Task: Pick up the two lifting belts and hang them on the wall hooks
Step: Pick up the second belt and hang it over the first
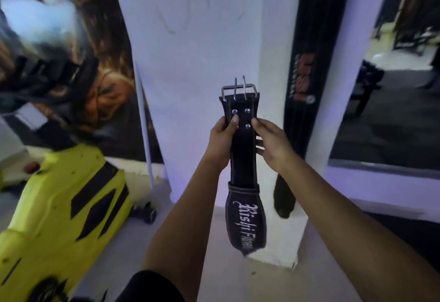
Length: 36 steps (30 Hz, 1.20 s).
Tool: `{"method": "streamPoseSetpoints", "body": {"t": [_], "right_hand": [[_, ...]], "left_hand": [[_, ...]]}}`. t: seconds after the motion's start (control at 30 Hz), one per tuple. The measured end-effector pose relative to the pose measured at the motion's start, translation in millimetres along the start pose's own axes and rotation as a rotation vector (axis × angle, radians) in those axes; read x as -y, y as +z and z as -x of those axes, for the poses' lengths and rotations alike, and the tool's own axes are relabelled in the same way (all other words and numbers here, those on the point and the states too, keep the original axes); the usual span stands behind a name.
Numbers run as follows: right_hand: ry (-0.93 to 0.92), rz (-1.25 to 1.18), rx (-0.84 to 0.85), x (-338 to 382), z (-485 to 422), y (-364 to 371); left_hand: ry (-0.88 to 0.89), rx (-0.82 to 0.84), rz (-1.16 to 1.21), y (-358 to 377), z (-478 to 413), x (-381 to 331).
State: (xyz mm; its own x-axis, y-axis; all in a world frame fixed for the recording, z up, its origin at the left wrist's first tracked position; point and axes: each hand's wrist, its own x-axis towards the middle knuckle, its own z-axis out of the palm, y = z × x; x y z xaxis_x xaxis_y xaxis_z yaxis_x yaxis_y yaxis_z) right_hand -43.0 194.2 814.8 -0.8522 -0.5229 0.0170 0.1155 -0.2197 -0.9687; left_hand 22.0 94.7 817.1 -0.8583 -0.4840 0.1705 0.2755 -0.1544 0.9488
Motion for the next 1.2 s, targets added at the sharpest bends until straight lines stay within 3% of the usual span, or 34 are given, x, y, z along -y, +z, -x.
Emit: {"method": "streamPoseSetpoints", "body": {"t": [0.2, 0.33, 0.5, 0.6, 0.7, 0.83, 1.07, 1.2], "right_hand": [[-0.229, 0.007, -0.155, 111.3, -7.8, -23.9], [-0.339, -0.048, -0.181, 180.8, 0.9, -37.6], [-0.388, 0.079, -0.150, 213.0, 16.9, -54.0], [-0.428, 0.063, -0.223, 240.8, 19.5, -60.9], [-0.495, 0.049, -0.316, 275.6, 20.5, -71.1], [-0.527, -0.009, -0.370, 298.1, 23.3, -84.7], [-0.567, -0.023, -0.368, 314.7, 26.2, -84.4], [-0.601, -0.013, -0.398, 324.6, 30.8, -85.1]], "left_hand": [[0.223, 0.070, -0.040, 88.1, -22.4, -65.0], [0.362, 0.071, -0.012, 123.1, -25.5, -87.9], [0.428, 0.135, 0.045, 165.9, -39.9, -126.7], [0.428, 0.207, 0.100, 189.7, -44.3, -137.2], [0.446, 0.267, -0.070, 195.9, -35.6, -124.2], [0.279, 0.409, -0.205, 197.7, -17.9, -97.1], [0.299, 0.458, -0.092, 218.7, -32.9, -129.4], [0.224, 0.434, -0.183, 201.2, -22.8, -91.5]]}}
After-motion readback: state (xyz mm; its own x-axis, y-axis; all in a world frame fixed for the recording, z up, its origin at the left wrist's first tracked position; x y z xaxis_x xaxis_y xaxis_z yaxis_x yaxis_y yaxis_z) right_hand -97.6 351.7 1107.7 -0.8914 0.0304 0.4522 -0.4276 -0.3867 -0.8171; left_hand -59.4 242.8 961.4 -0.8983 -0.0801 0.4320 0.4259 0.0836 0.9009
